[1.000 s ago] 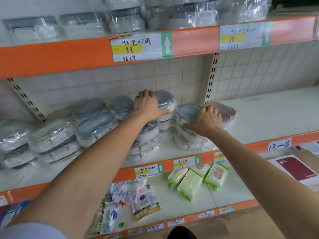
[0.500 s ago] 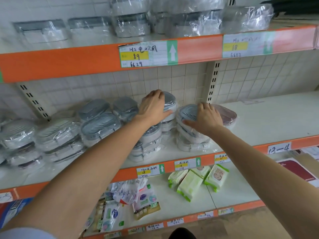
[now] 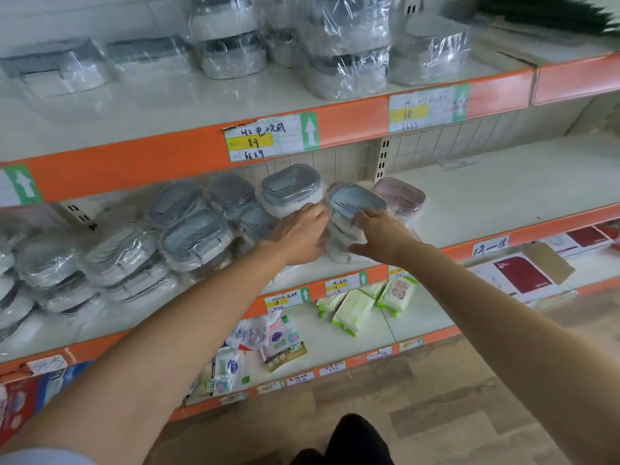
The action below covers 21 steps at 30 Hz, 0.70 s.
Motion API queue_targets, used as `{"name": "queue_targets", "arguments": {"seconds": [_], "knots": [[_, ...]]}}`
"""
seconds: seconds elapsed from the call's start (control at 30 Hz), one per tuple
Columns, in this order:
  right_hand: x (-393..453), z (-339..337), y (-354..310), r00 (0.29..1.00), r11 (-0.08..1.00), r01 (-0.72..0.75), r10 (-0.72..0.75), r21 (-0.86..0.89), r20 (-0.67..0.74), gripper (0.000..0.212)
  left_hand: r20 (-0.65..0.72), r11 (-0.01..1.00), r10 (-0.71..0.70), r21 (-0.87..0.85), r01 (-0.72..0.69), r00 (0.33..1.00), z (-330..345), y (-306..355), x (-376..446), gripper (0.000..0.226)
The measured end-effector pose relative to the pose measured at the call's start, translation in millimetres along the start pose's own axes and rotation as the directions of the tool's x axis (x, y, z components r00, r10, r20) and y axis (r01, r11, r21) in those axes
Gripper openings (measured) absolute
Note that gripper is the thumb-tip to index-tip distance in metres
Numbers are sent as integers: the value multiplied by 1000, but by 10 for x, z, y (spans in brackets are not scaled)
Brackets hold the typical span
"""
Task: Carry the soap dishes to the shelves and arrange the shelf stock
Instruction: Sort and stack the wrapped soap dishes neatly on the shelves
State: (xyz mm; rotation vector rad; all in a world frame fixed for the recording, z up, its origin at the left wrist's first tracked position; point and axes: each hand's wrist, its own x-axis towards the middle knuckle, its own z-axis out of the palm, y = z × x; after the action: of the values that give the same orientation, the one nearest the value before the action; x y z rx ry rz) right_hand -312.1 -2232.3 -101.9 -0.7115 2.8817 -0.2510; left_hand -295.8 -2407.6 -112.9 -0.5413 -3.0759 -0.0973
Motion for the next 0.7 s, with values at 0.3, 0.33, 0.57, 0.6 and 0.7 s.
{"name": "queue_targets", "arguments": {"seconds": [0.3, 0.33, 0.57, 0.6, 0.7], "knots": [[-585, -292, -200, 980, 996, -65, 51, 65, 192, 52, 366, 999, 13, 25, -24, 930, -412, 106, -534, 42], [-645, -329, -240, 980, 996, -63, 50, 64, 193, 52, 378, 1000, 18, 14, -25, 926, -469, 118, -584, 42], [-1002, -559, -529, 970, 994, -66, 44, 87, 238, 53, 431, 996, 67, -85, -33, 900, -830, 214, -888, 53], [-1040, -608, -576, 968, 993, -68, 41, 101, 249, 54, 434, 995, 81, -91, -46, 897, -885, 232, -919, 53], [-1112, -815, -688, 966, 990, -69, 35, 124, 255, 55, 413, 991, 113, -116, -71, 904, -1067, 275, -974, 52]]}}
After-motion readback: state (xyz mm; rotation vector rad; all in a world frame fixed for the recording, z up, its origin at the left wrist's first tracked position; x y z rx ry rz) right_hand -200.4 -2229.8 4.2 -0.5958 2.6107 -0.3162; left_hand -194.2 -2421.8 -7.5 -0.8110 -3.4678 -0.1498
